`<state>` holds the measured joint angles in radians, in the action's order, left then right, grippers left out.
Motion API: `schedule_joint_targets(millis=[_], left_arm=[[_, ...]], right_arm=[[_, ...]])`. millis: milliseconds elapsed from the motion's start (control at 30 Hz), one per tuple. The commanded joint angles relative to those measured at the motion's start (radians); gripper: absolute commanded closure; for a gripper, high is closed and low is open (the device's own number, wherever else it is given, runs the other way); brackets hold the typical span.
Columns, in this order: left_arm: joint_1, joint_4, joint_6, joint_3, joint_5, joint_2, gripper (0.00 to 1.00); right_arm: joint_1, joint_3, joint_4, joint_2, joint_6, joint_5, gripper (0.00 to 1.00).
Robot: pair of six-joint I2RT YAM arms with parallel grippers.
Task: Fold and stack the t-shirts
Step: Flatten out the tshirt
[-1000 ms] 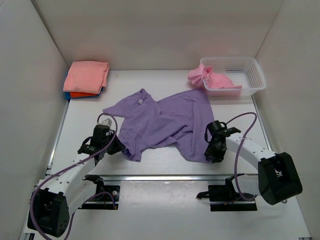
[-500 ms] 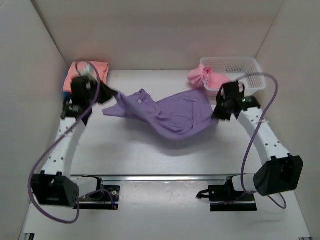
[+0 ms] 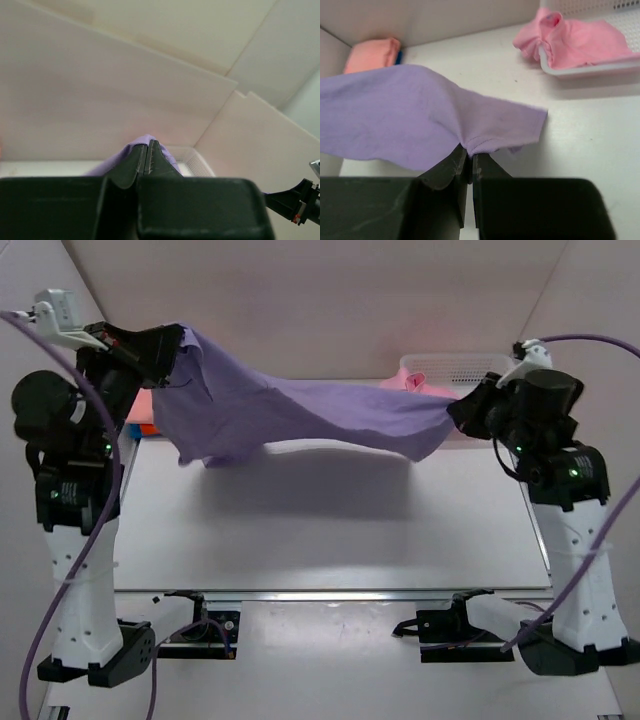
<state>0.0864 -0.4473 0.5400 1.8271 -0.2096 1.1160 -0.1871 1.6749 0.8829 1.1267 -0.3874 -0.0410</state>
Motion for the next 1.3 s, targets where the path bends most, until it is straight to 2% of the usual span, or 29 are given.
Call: schedule_joint_targets(millis=[0,67,133,267,500,667,733,800,867,900,1000,1067,1100,1200,1267], left_arm=[[0.084,-0.039,-0.075,0.132,0.133,-0.039,1.0],[0.139,-0.057,-0.112,0.213,0.177,-0.013,1.0],[0.176,-0.071,-0.149,0.27,0.208,0.017,1.0],[0.152,-0.068,-0.166,0.262,0.211,0.076,1.0],[-0.02,0.044,-0.086,0.072,-0.016,0.217,1.0],[-0.054,-0.024,-0.135,0.171,-0.074,0.422,1.0],[-0.069,-0.042,-0.143,0.247,-0.096,0.528,1.0],[-0.086,-0.062,-0.153,0.427,-0.091,0.603,1.0],[-0.15,0.008,-0.123,0.435,-0.106,0.599,1.0],[-0.178,0.025,-0.095,0.475,-0.109,0.599,1.0],[-0.264,0.119,-0.036,0.468,-0.163,0.529,1.0],[-0.284,0.148,-0.009,0.451,-0.188,0.466,1.0],[-0.286,0.142,-0.008,0.442,-0.195,0.447,1.0],[-0.229,0.111,-0.035,0.364,-0.203,0.366,1.0],[-0.195,0.087,-0.064,0.211,-0.208,0.277,1.0]], right_arm=[[0.054,0.1,-0.052,-0.079,0.027,-0.109,1.0],[0.173,0.163,-0.022,-0.05,0.033,-0.217,1.0],[0.207,0.197,-0.019,-0.027,0.027,-0.284,1.0],[0.109,0.2,-0.041,0.056,0.03,-0.226,1.0],[0.052,0.158,-0.111,0.27,0.061,-0.224,1.0],[0.048,0.232,-0.136,0.471,0.077,-0.229,1.0],[0.047,0.368,-0.113,0.585,0.093,-0.233,1.0],[0.04,0.543,-0.064,0.68,0.097,-0.226,1.0],[0.028,0.823,0.011,0.768,0.105,-0.203,1.0],[0.028,0.853,0.014,0.781,0.101,-0.206,1.0],[0.037,0.729,-0.082,0.675,0.082,-0.209,1.0],[0.044,0.556,-0.171,0.563,0.078,-0.195,1.0],[0.061,0.527,-0.177,0.546,0.078,-0.206,1.0],[0.116,0.482,-0.127,0.525,0.079,-0.256,1.0],[0.138,0.445,-0.102,0.518,0.09,-0.272,1.0]])
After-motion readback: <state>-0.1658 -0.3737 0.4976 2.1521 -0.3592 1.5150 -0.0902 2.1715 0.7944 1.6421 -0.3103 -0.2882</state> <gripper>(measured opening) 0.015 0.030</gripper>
